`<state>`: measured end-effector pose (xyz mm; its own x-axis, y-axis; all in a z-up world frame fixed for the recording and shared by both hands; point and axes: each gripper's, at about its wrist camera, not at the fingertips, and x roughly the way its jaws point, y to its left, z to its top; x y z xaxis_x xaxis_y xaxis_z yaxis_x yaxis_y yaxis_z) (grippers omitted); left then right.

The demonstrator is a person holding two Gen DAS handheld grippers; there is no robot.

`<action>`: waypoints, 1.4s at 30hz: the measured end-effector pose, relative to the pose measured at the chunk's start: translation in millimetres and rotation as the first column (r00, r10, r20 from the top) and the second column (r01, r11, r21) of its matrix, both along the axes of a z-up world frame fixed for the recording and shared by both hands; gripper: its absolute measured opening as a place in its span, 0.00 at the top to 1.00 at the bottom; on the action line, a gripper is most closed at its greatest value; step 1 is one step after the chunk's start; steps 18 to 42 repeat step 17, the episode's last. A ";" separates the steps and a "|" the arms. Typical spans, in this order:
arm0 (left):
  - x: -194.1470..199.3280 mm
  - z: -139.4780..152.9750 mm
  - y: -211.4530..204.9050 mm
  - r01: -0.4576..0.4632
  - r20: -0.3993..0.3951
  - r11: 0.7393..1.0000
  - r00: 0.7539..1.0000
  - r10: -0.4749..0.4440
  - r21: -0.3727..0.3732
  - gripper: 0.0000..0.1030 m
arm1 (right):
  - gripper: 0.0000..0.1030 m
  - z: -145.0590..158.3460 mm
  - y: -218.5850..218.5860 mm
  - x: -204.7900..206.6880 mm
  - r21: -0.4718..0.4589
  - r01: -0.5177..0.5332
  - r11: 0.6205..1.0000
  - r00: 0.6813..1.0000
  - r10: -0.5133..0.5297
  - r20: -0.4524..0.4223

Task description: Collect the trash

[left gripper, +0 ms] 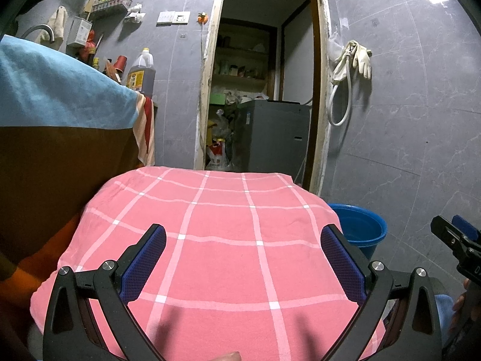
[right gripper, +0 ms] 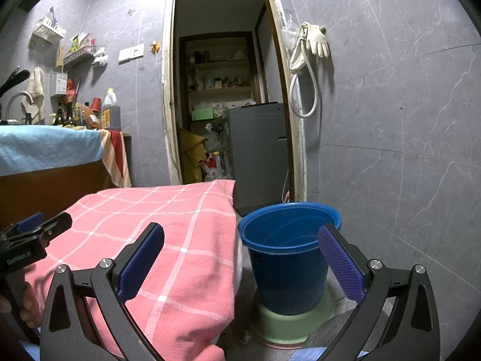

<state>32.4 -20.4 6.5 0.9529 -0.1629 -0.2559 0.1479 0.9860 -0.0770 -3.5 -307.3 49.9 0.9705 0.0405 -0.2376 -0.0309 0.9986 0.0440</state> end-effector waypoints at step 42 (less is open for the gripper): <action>2.4 -3.3 6.8 -0.016 -0.014 1.000 1.000 0.017 0.015 0.02 | 0.00 0.2 0.8 -1.1 0.001 0.000 1.000 1.000 0.000 -0.003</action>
